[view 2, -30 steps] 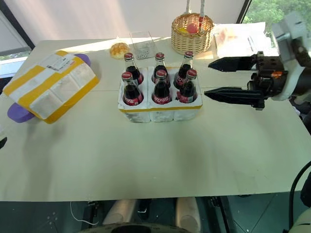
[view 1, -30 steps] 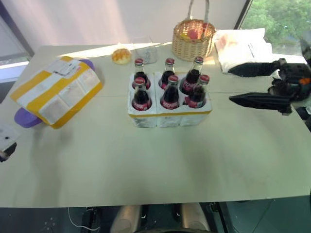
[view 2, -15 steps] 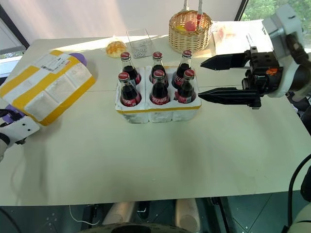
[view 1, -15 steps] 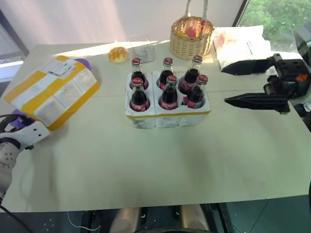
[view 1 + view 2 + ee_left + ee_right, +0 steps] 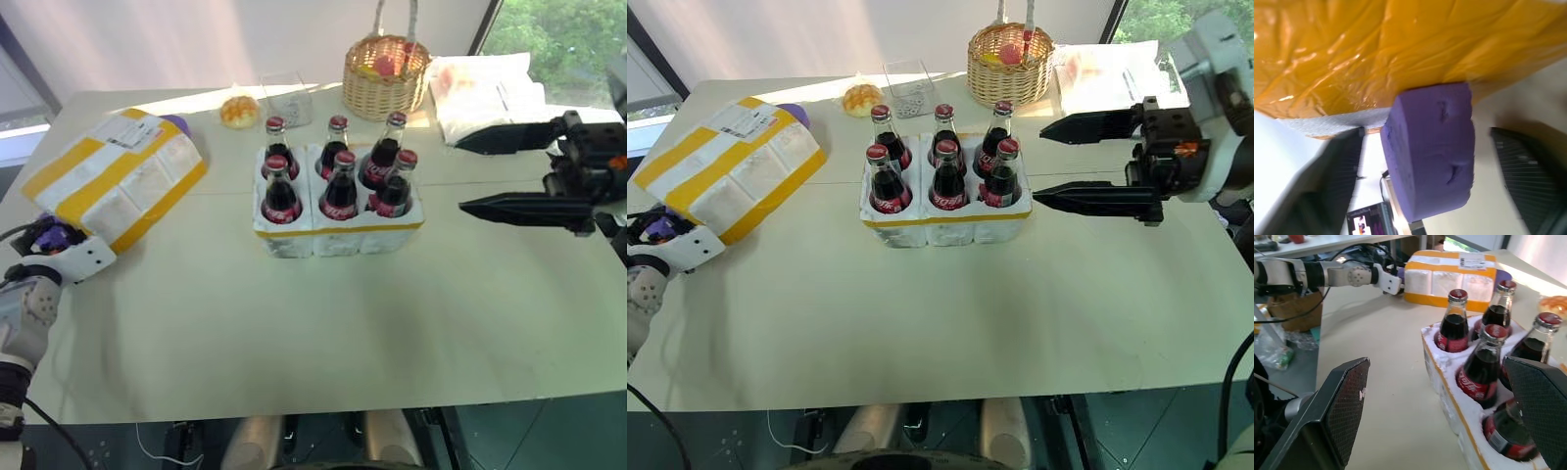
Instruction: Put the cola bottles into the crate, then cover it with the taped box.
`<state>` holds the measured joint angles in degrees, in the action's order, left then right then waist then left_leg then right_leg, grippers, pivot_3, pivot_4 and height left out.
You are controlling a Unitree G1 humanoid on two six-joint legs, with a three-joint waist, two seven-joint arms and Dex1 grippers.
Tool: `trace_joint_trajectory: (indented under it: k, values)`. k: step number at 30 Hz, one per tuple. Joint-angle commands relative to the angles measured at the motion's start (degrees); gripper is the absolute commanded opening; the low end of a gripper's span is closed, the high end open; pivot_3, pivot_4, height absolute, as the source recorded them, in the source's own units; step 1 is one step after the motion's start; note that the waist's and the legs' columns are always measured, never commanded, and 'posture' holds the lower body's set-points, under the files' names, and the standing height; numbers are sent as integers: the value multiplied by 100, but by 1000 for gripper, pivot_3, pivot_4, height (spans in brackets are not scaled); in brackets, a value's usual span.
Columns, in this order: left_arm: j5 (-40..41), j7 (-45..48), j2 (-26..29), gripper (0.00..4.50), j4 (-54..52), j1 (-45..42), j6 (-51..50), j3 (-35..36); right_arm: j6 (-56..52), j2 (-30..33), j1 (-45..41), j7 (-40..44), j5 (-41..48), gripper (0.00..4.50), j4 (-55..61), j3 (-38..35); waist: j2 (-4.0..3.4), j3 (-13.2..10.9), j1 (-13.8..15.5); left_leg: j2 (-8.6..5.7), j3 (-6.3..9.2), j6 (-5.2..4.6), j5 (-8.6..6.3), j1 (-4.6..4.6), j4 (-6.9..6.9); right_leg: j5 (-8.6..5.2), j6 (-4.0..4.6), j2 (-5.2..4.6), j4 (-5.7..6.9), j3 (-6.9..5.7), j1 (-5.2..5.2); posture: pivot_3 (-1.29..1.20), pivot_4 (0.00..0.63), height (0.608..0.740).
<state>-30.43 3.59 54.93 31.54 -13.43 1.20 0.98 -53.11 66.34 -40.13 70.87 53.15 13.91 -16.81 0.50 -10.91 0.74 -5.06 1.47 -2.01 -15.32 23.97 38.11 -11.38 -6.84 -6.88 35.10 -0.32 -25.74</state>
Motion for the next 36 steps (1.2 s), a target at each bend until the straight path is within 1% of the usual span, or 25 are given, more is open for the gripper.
trace_joint_trajectory:
  k: [1,2,7,11,15,20,25,29,32,34,36]
  values:
    - [86,-77,32,2052,31,-102,-105,88,20,117,25,-87,38,4500,58,-215,0,3,0,0,0,0,0,0,0,0,0,0,1,0,0,0,150,740]
    - [68,-98,32,1633,38,-129,-153,77,-9,138,49,-98,36,4500,35,-204,-2,4,0,0,0,0,0,-2,1,0,0,0,1,0,1,0,150,740]
    - [92,-131,89,1633,39,-279,-207,71,270,156,178,-116,-236,4500,-15,-175,-1,4,-1,0,-1,0,1,-2,1,0,0,1,3,0,0,0,150,740]
    - [205,-146,251,1633,-114,-412,-174,255,397,186,232,-64,-401,4500,-114,-134,0,4,-1,0,-1,-1,2,-1,2,0,0,1,3,0,0,0,150,740]
    - [542,-17,447,1633,-426,-734,-54,565,155,283,213,15,-280,4500,-306,-156,7,2,6,0,-1,2,3,0,2,0,0,1,3,0,-1,0,150,740]
    - [723,406,581,1633,-1030,-1290,-59,606,520,258,293,-50,-601,4500,-313,-72,8,2,1,-2,0,2,2,3,6,0,0,0,1,-1,1,0,150,740]
    - [1060,961,493,1633,-1869,-2091,78,579,569,154,267,-41,-607,4500,-345,-6,10,1,-2,-1,0,-6,11,4,7,0,0,5,5,-5,-2,0,150,740]
    - [1751,1835,208,1633,-2715,-2664,285,405,607,119,267,-13,-634,4500,-385,40,10,1,-3,-2,-1,-10,14,4,10,0,-1,6,5,-7,0,0,150,740]
    - [2288,2437,26,1633,-3114,-3057,358,364,645,66,285,-4,-681,4500,-414,83,10,1,-3,-2,-1,-11,15,4,13,1,-2,7,6,-7,1,0,150,740]
    - [2630,2960,22,1633,-3342,-3303,450,258,674,3,316,-32,-717,4500,-408,113,12,0,-20,-2,-2,-10,16,4,13,1,-2,9,7,-7,0,0,150,740]
    - [2717,3382,84,1633,-3436,-3435,632,120,697,-39,358,-51,-739,4500,-386,113,11,0,-19,-1,-2,-9,17,4,13,1,-2,11,8,-7,0,0,150,740]
